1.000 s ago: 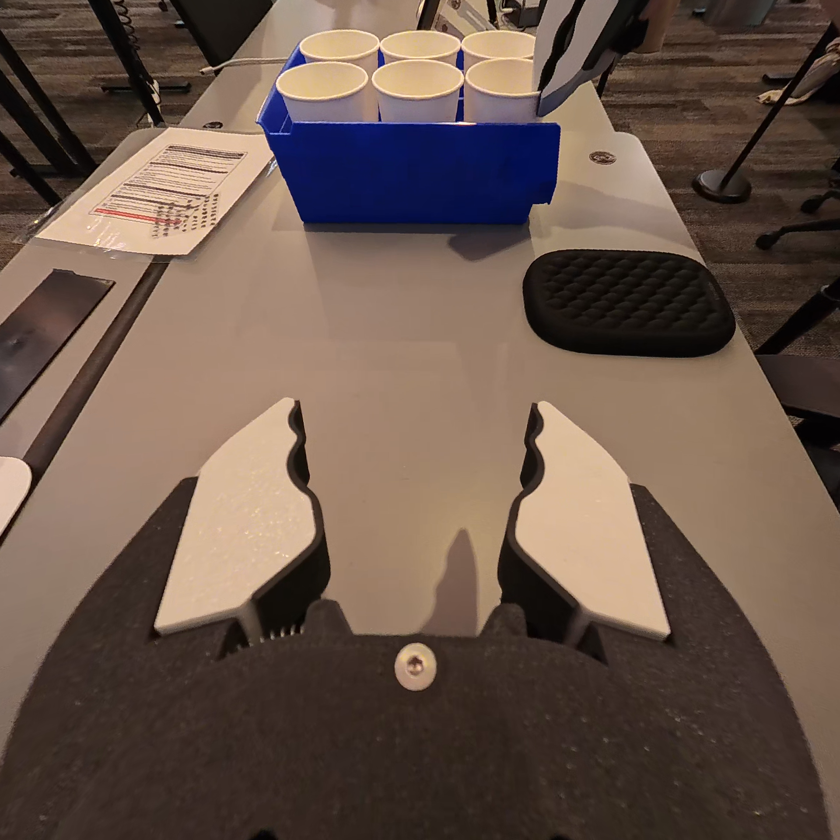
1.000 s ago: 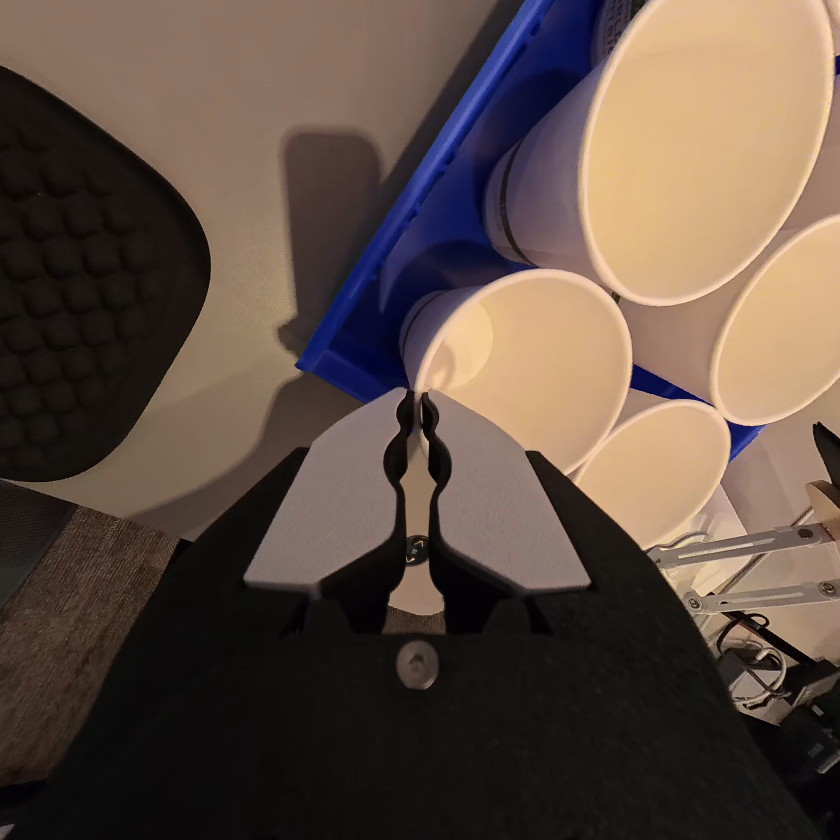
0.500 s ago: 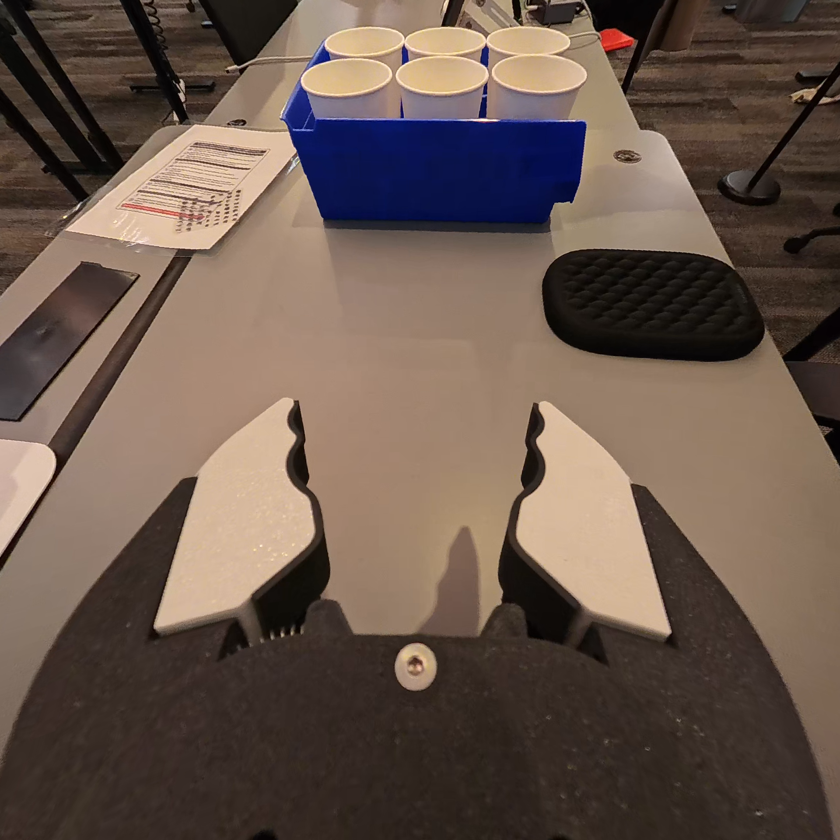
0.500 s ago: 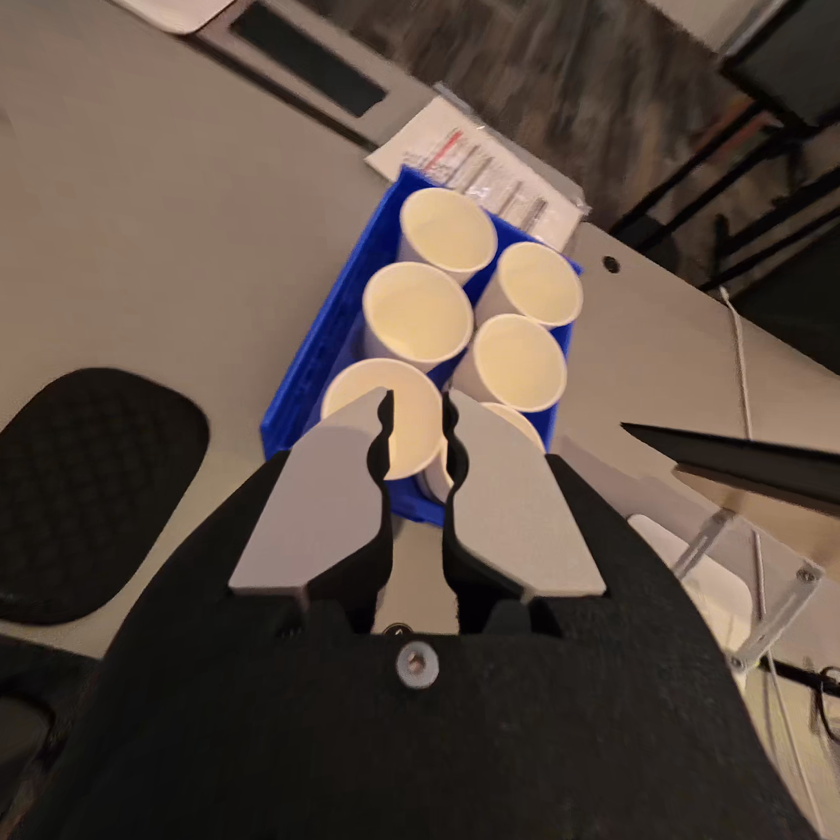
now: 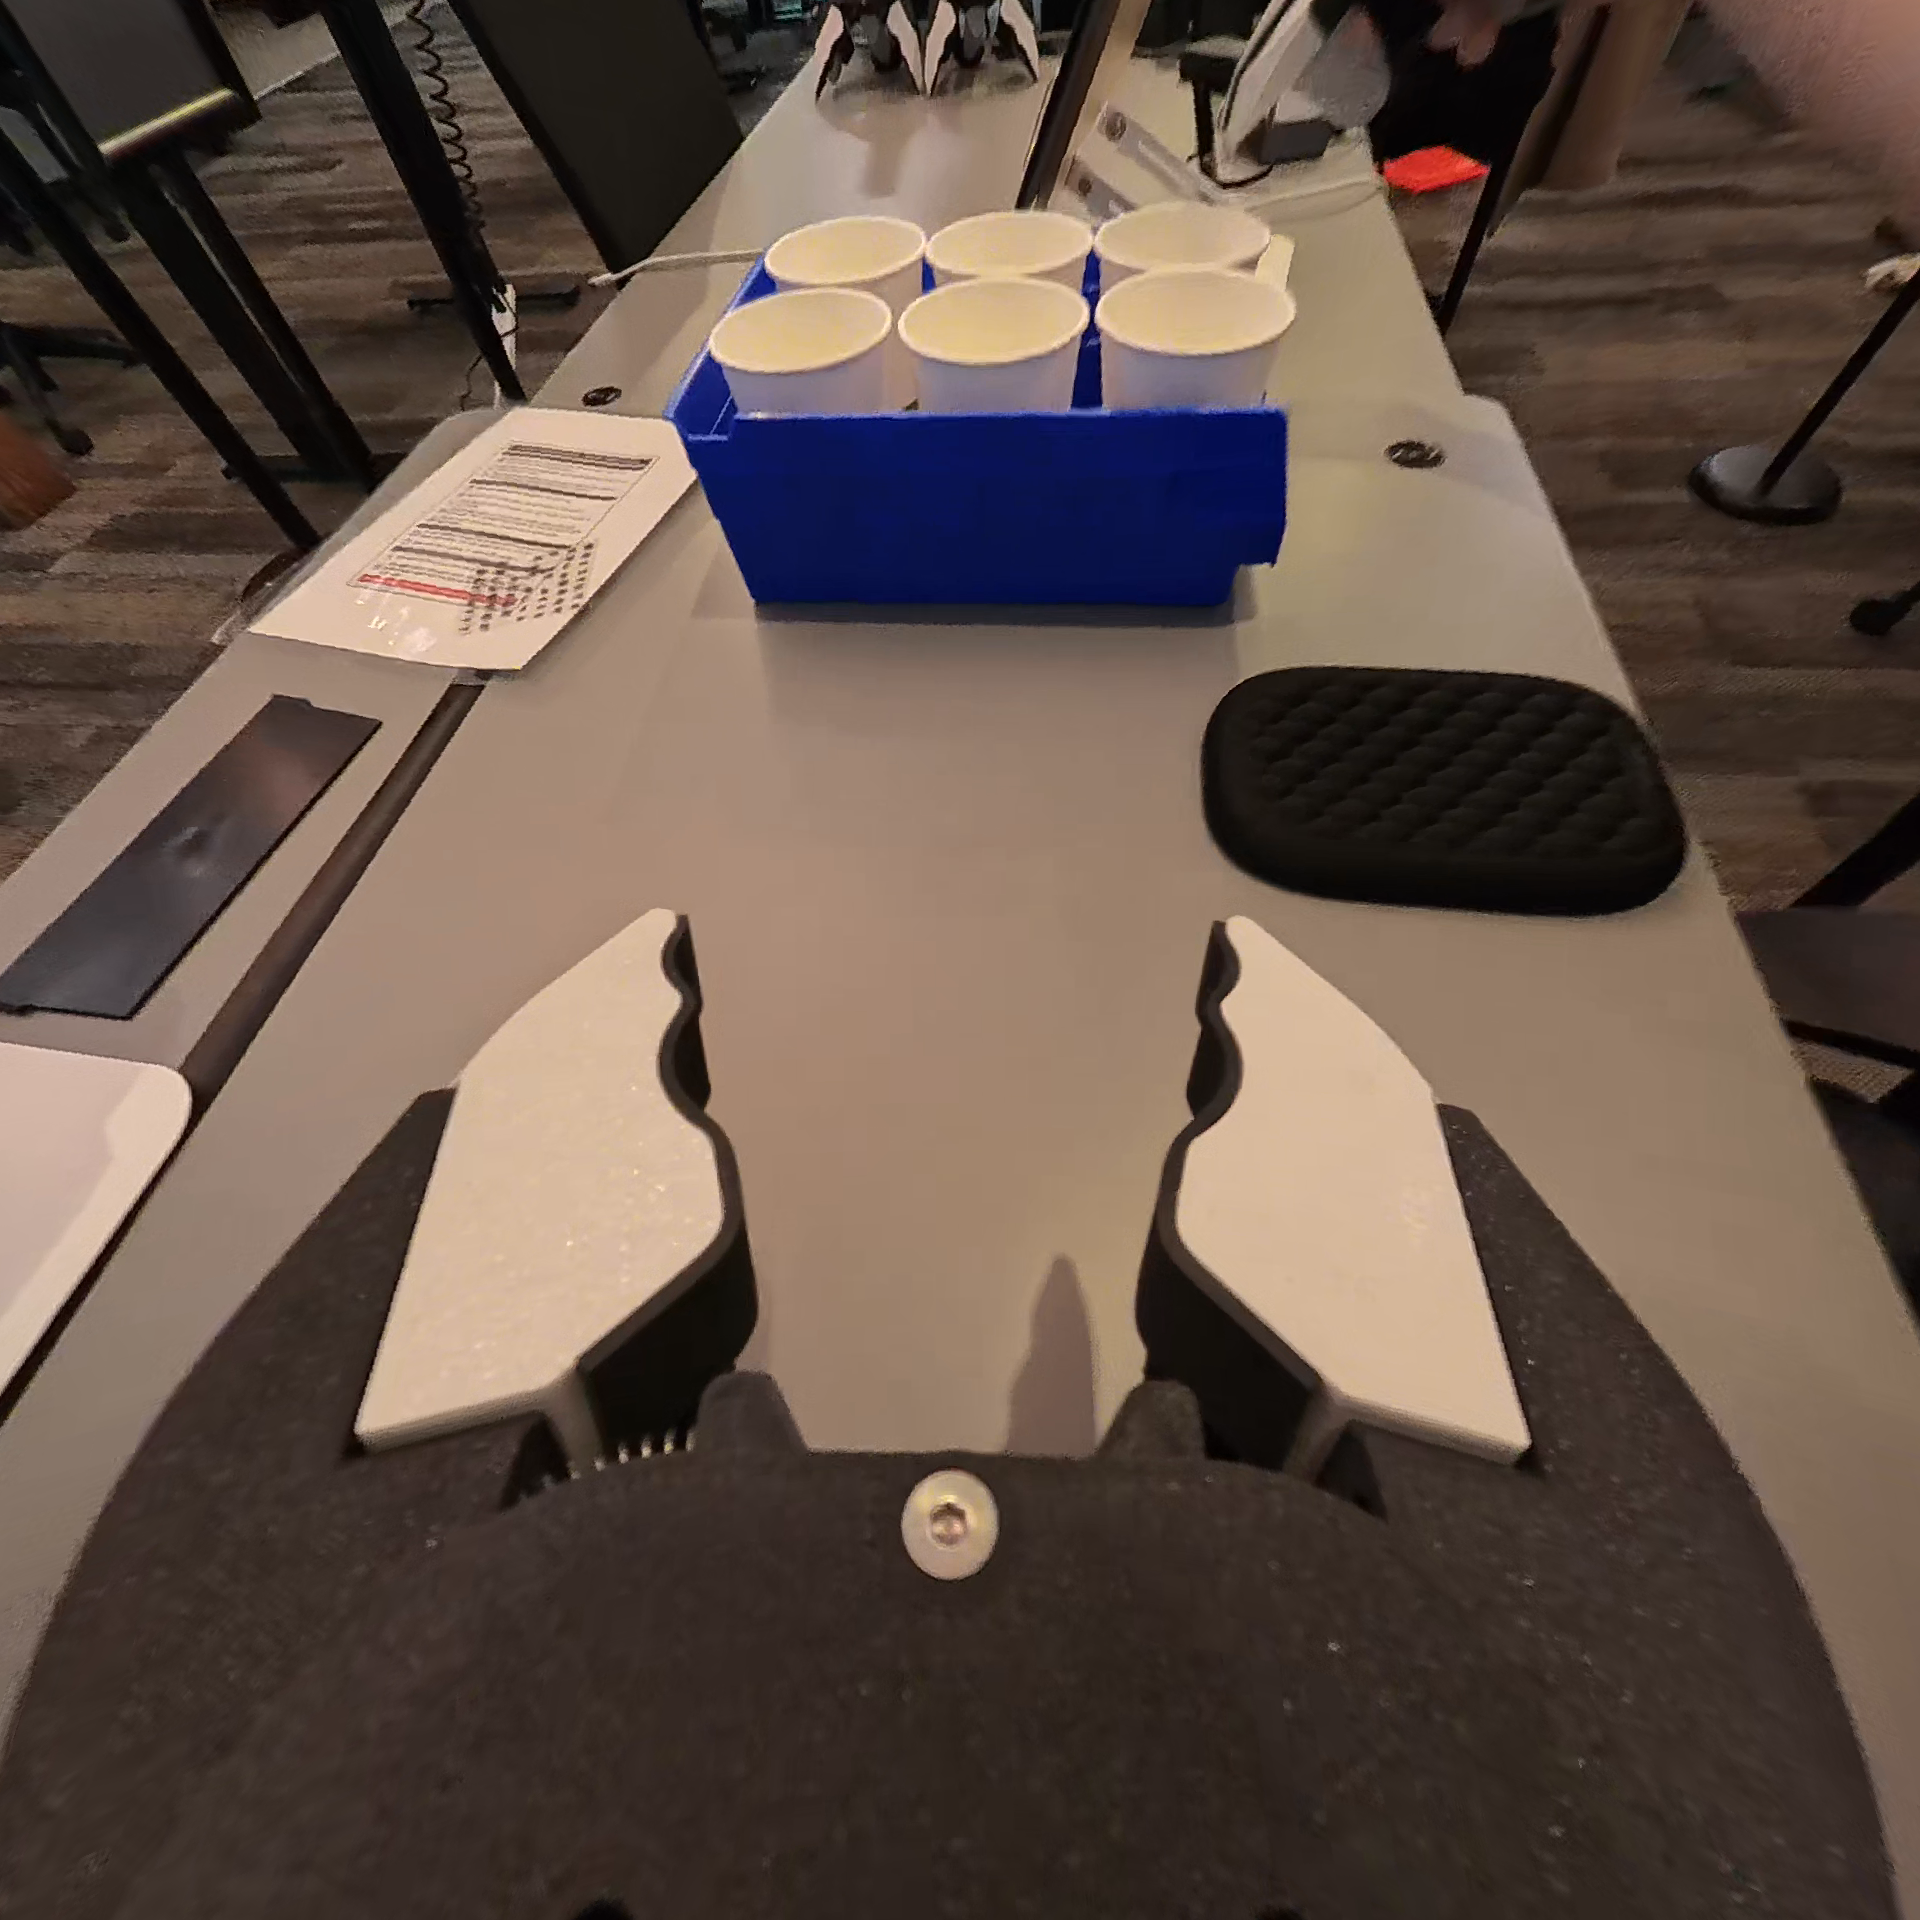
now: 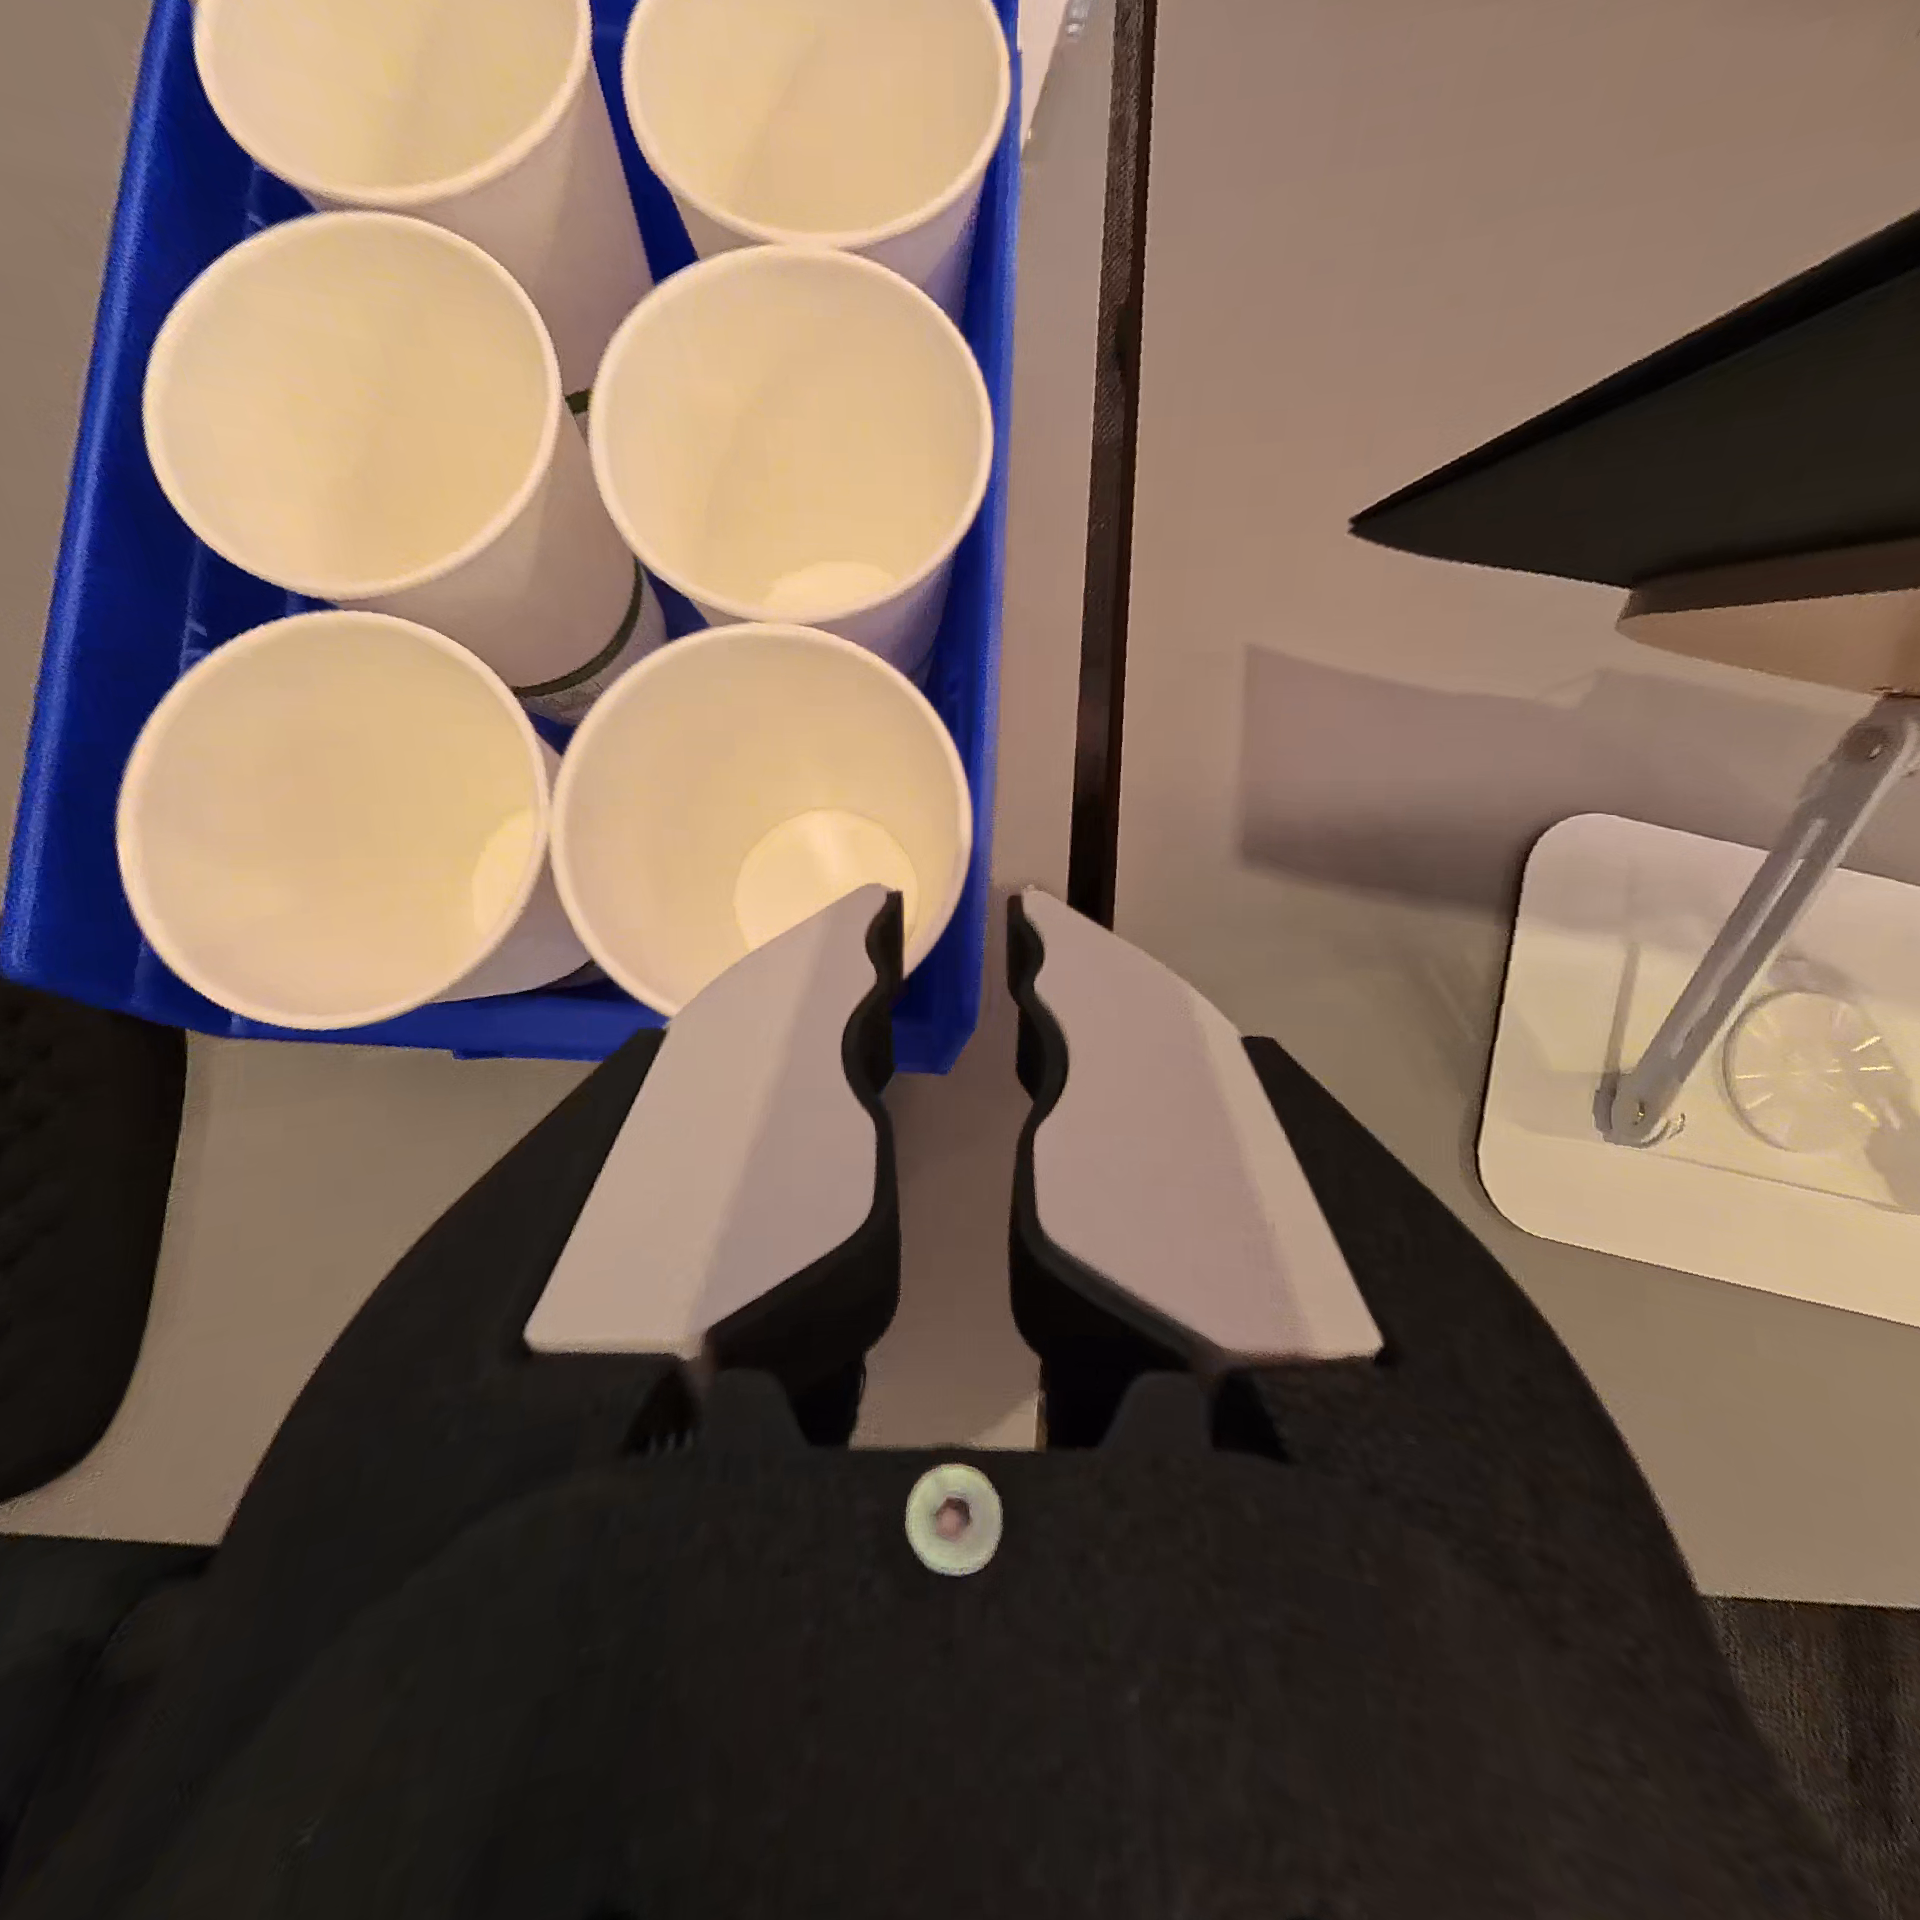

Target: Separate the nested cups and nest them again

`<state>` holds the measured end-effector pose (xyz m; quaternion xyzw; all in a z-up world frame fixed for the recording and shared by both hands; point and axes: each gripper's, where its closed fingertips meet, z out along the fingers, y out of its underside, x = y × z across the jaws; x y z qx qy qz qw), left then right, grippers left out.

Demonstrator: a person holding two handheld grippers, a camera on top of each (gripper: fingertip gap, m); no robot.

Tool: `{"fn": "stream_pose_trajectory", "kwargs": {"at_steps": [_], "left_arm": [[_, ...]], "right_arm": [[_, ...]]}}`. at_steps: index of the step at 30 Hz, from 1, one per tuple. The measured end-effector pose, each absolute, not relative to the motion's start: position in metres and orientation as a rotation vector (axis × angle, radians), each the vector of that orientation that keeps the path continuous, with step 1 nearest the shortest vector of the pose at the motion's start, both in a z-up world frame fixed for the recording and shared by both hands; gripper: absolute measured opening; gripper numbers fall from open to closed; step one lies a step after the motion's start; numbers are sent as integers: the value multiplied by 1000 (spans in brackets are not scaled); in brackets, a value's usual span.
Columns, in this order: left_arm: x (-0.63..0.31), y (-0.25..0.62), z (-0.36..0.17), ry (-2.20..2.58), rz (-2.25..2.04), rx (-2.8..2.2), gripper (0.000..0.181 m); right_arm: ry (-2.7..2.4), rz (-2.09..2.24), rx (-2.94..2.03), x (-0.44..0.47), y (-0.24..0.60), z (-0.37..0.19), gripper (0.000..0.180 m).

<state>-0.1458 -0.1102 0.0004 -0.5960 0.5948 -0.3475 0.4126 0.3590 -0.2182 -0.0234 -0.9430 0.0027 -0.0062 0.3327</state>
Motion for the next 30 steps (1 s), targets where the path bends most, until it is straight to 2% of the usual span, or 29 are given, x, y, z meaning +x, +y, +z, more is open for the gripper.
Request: {"fn": "stream_pose_trajectory", "kwargs": {"at_steps": [8, 23, 30], "left_arm": [[-161, -121, 29, 1447, -820, -1538, 91], [-251, -140, 25, 1181, -673, -1723, 91], [-281, -138, 20, 1089, -625, -1793, 90]], "right_arm": [[-150, 76, -2519, 374, -201, -34, 14], [-376, 224, -2751, 370, -143, -72, 18], [-320, 366, -2825, 360, -139, -84, 8]]}}
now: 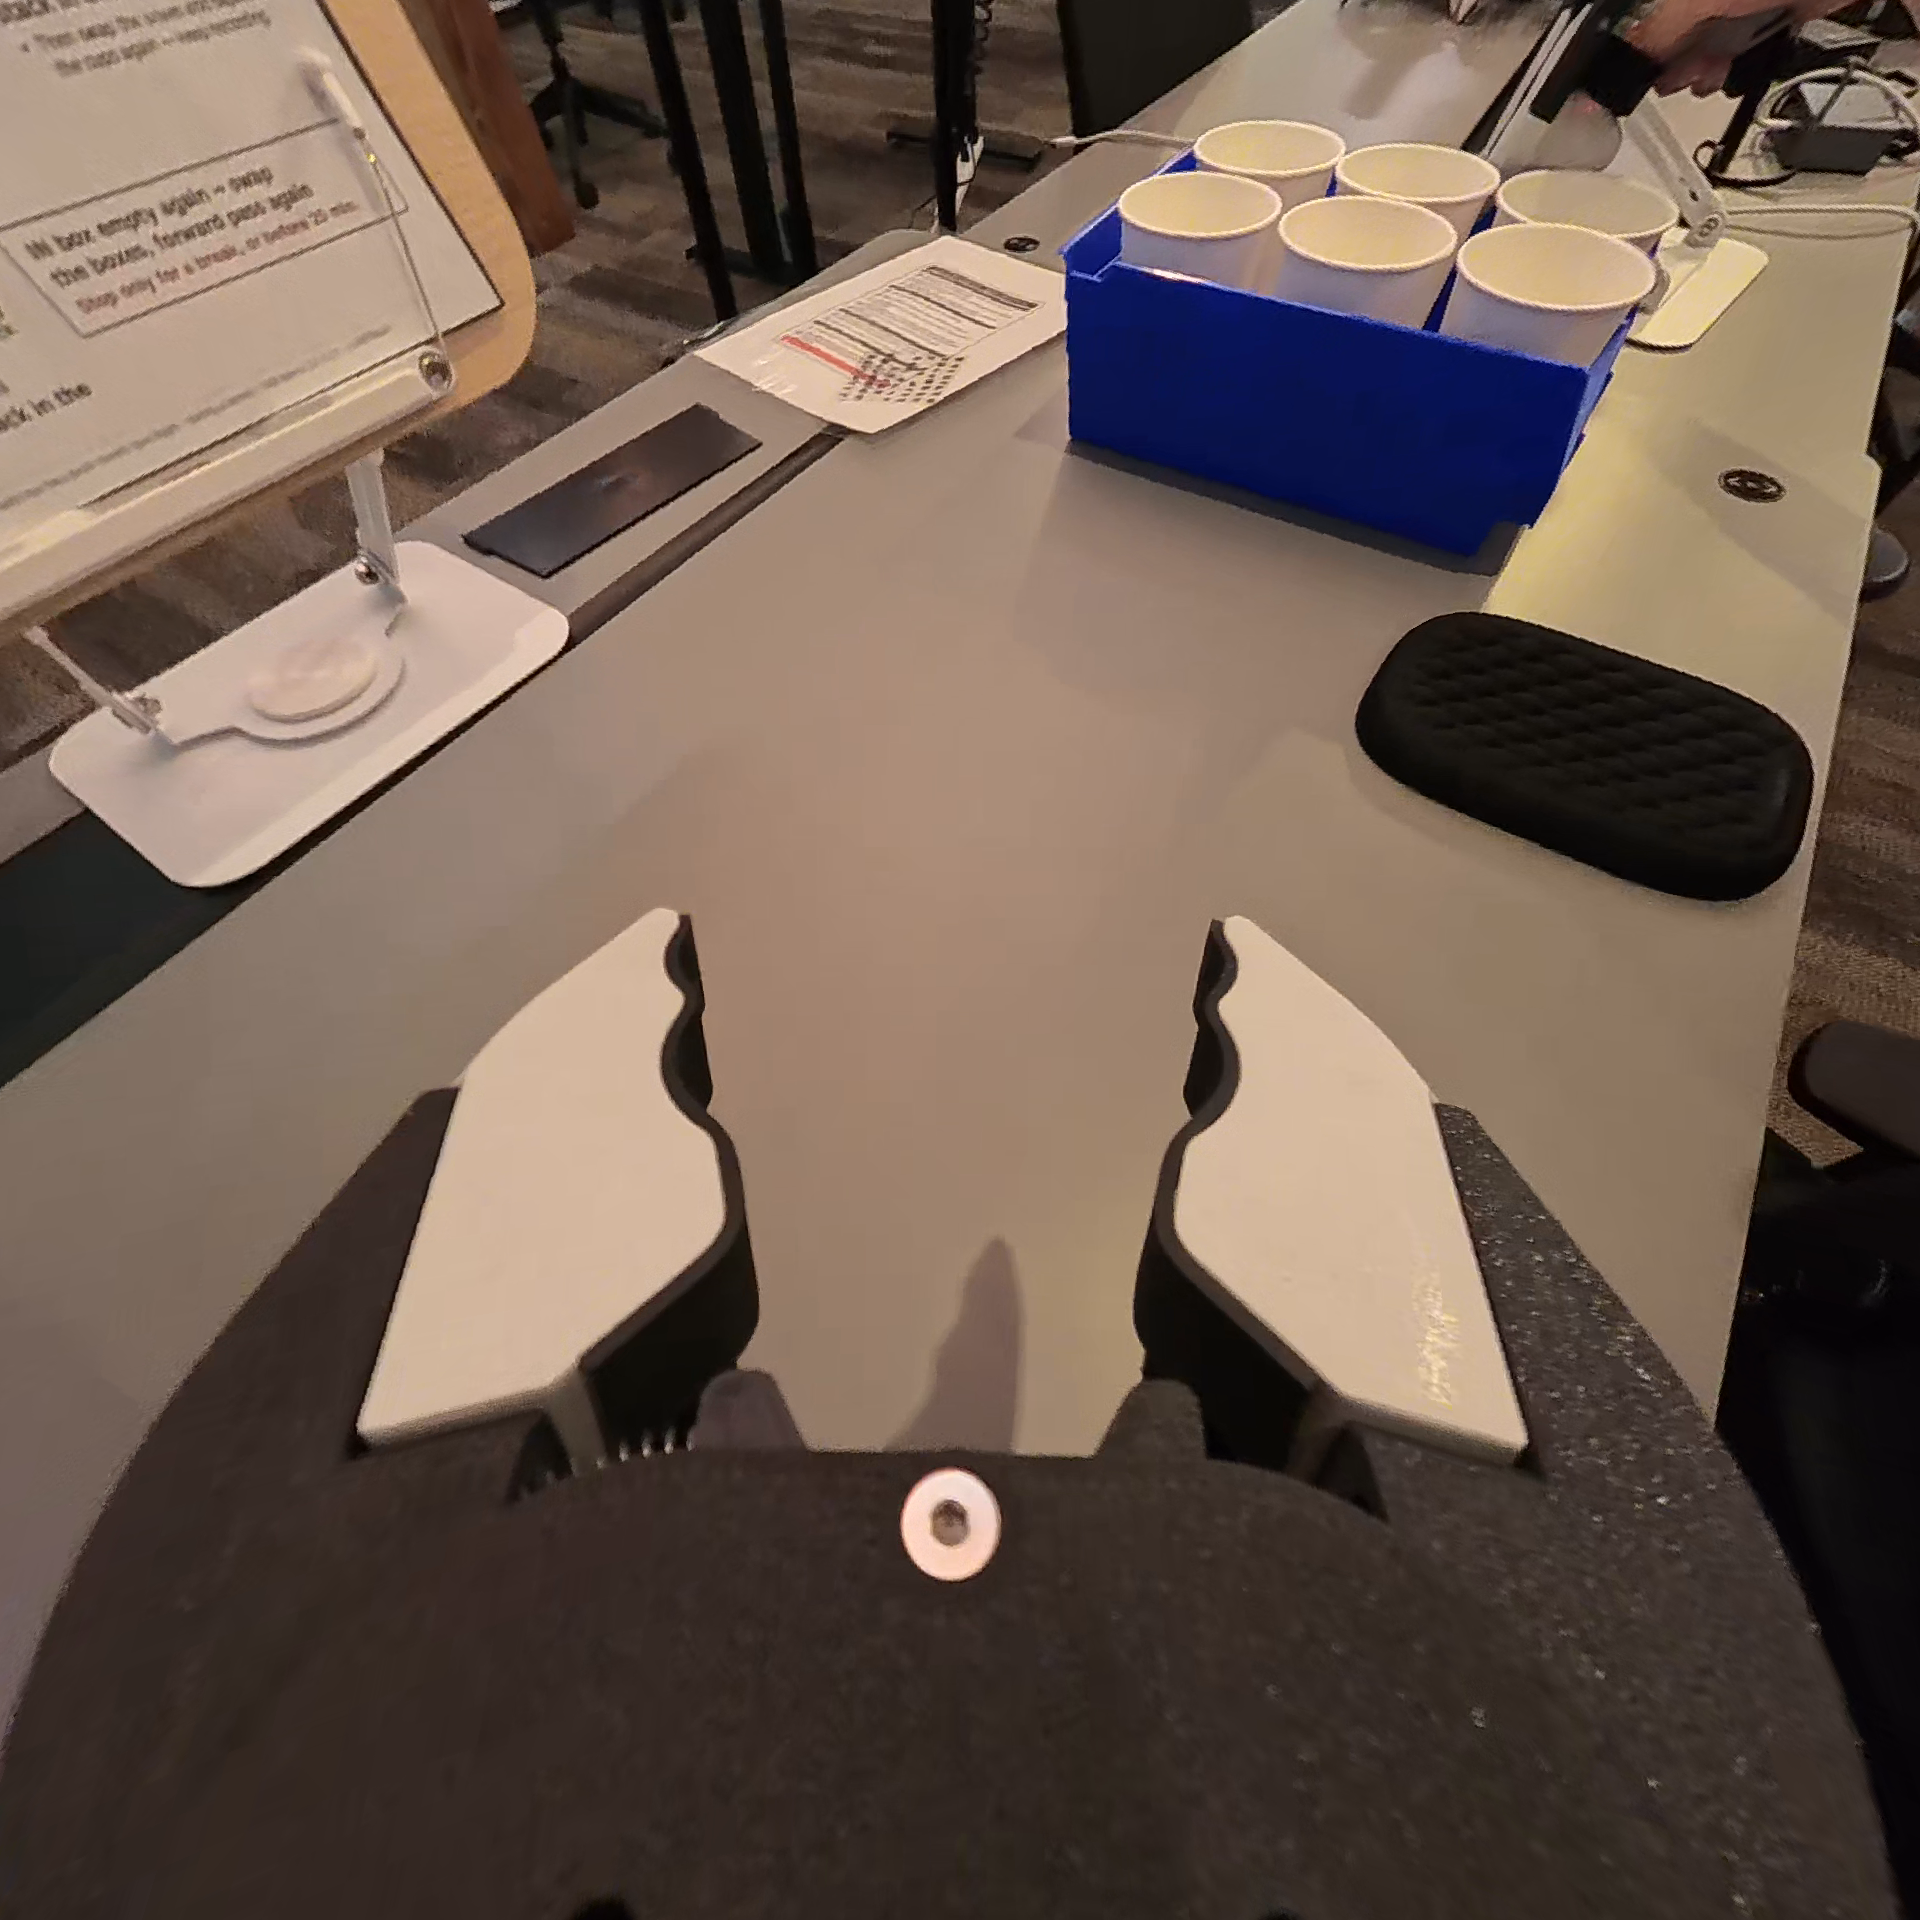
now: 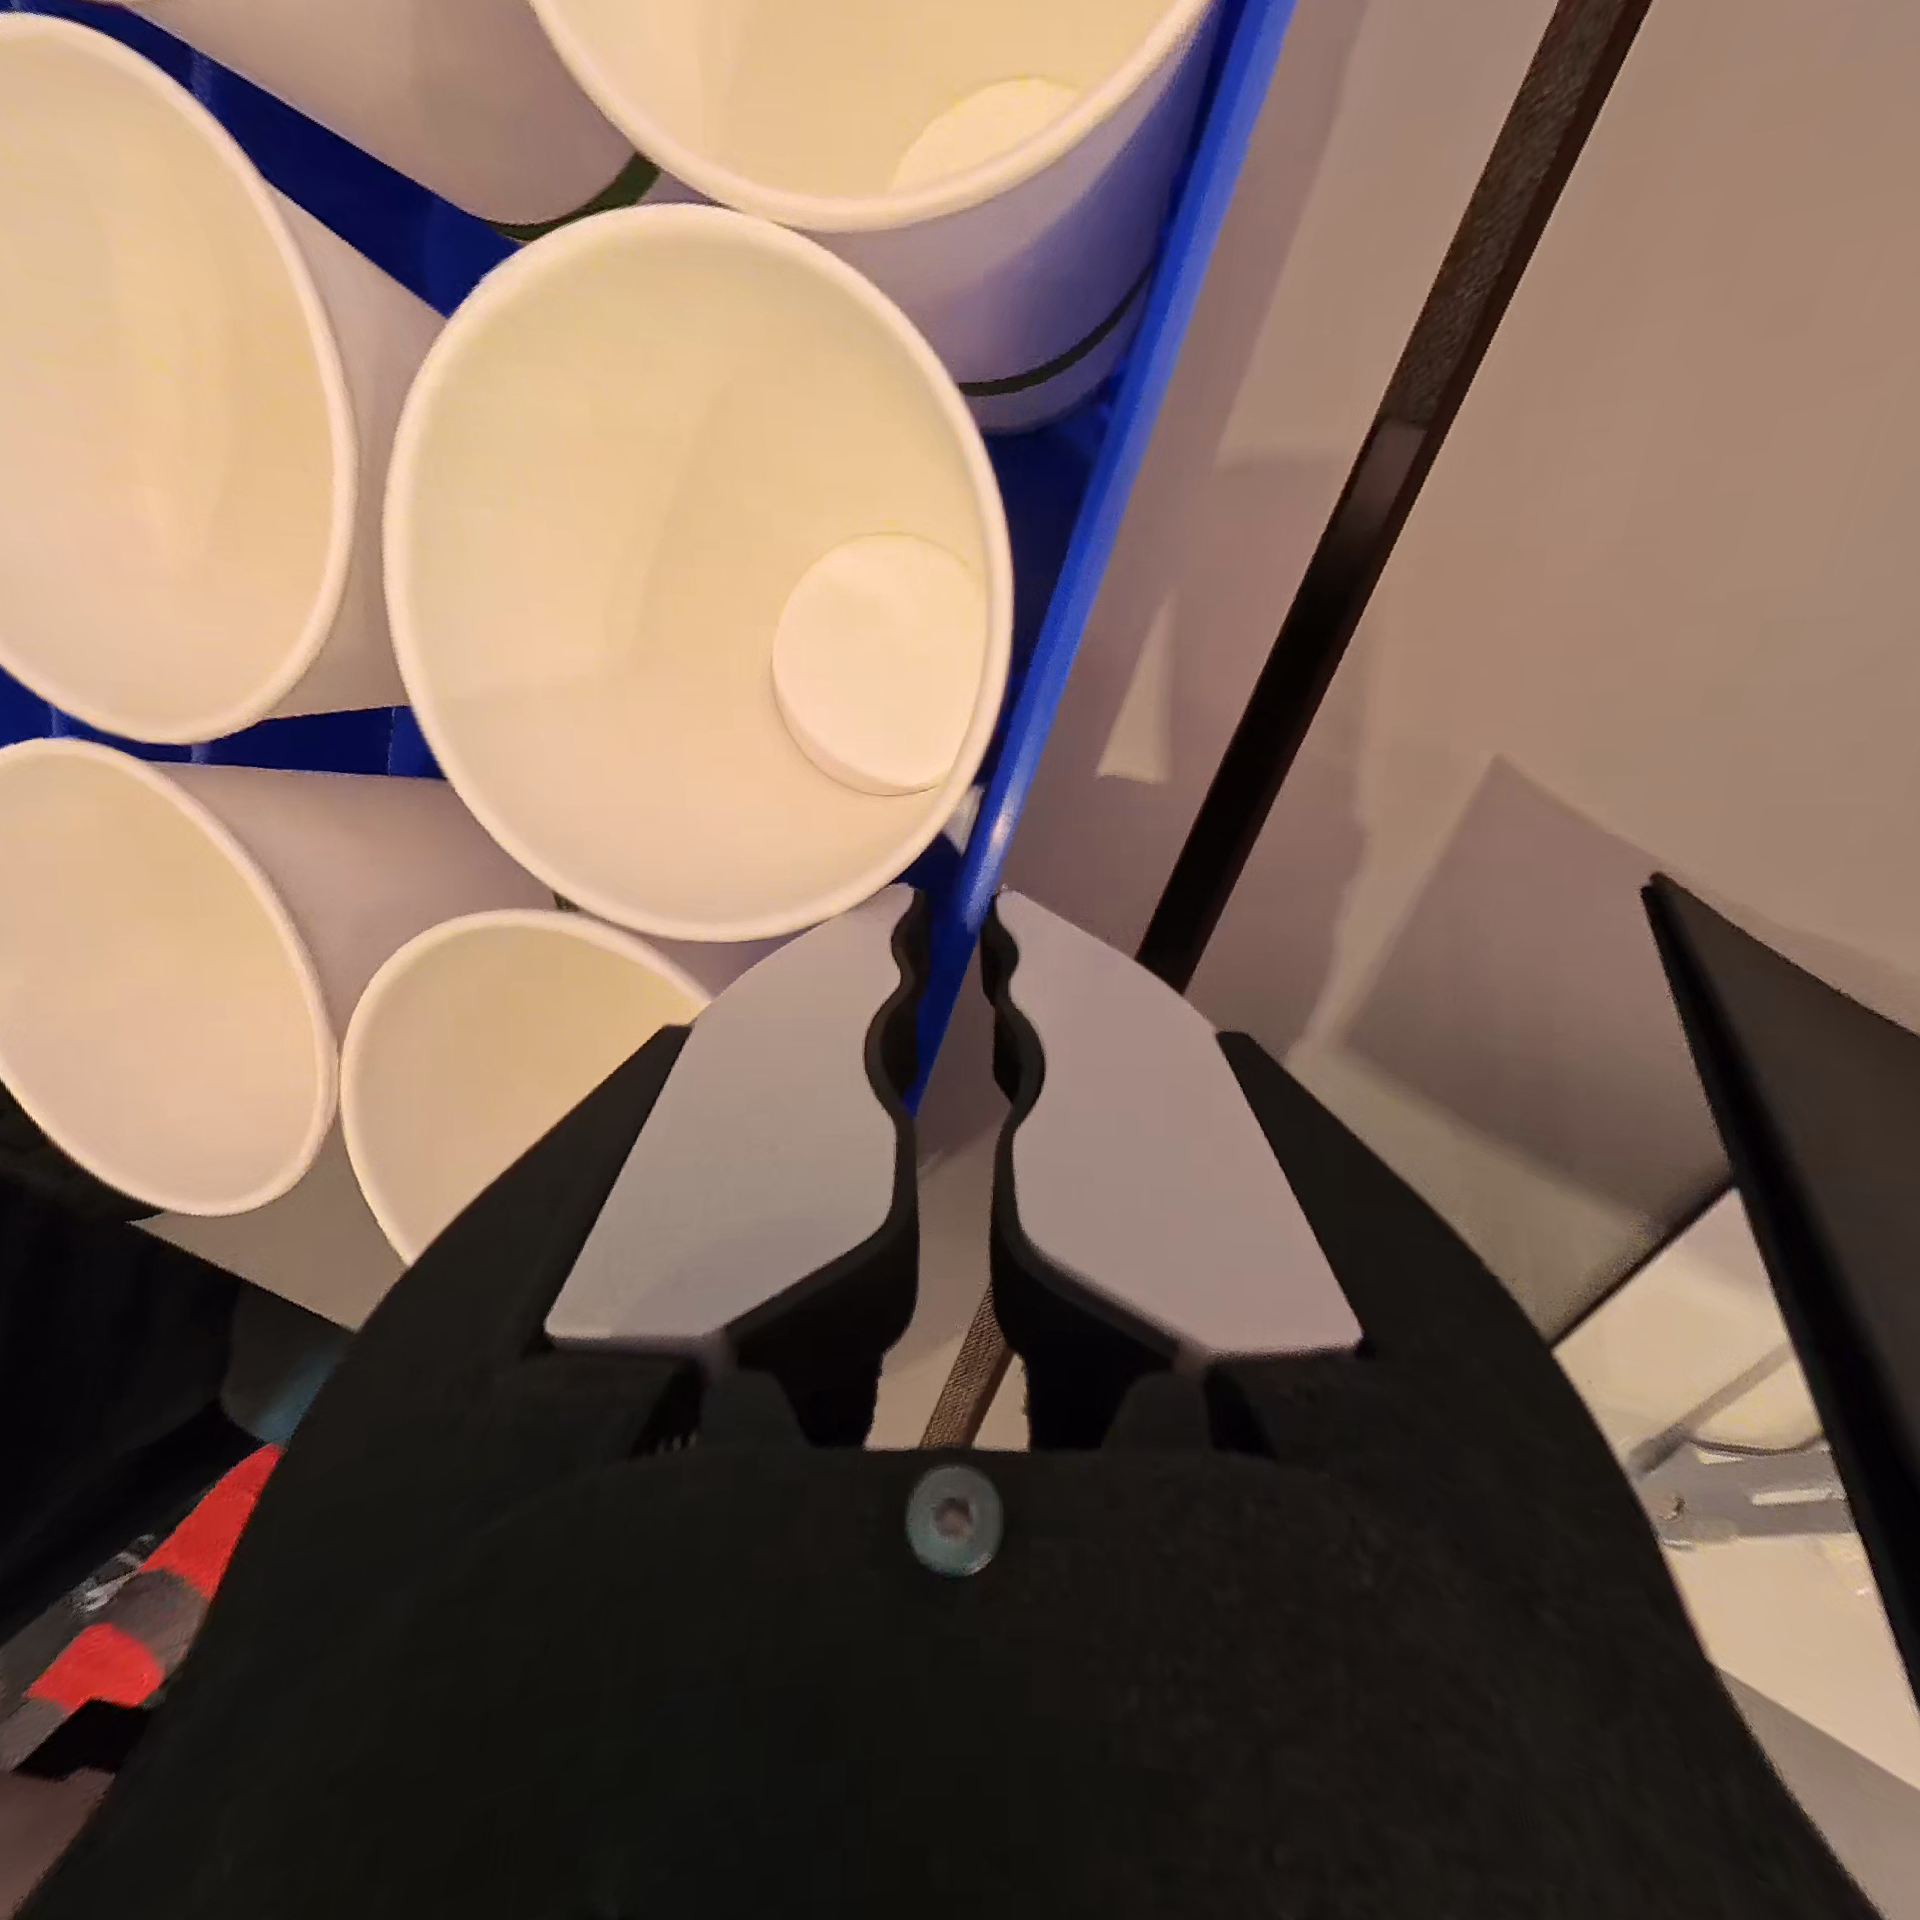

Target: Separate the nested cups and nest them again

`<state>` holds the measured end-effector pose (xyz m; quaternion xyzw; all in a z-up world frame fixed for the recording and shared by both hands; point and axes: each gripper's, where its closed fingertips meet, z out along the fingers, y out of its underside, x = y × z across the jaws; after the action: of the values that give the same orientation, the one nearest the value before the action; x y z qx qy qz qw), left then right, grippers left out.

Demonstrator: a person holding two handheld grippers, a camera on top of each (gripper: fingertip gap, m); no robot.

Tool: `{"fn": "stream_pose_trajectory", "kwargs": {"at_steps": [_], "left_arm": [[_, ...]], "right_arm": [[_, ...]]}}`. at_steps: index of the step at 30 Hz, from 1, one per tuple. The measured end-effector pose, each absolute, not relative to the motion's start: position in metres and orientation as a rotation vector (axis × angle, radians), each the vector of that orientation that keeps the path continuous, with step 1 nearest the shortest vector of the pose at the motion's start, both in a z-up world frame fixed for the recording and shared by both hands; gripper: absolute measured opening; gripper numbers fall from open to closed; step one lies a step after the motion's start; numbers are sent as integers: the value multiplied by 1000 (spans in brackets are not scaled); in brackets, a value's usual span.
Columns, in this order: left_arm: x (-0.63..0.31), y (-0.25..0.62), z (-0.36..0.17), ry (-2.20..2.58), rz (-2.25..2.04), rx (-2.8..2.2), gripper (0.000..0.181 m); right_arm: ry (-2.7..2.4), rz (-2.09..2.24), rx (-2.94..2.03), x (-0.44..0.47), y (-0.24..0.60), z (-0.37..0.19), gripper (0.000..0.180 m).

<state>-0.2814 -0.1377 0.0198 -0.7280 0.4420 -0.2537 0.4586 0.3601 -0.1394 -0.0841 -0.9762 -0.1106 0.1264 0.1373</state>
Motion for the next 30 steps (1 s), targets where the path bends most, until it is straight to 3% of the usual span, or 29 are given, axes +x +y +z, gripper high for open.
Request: {"fn": "stream_pose_trajectory", "kwargs": {"at_steps": [13, 23, 30], "left_arm": [[-343, -131, -9, 933, -453, -1937, 90], [-533, -103, -19, 296, 208, -2161, 88], [-547, -98, -65, 160, 16, -2342, 82]], "right_arm": [[-71, 282, -2908, 355, -137, -88, 4], [-12, 261, -2913, 338, -125, -88, 3], [-3, 253, -2918, 334, -123, -87, 3]]}}
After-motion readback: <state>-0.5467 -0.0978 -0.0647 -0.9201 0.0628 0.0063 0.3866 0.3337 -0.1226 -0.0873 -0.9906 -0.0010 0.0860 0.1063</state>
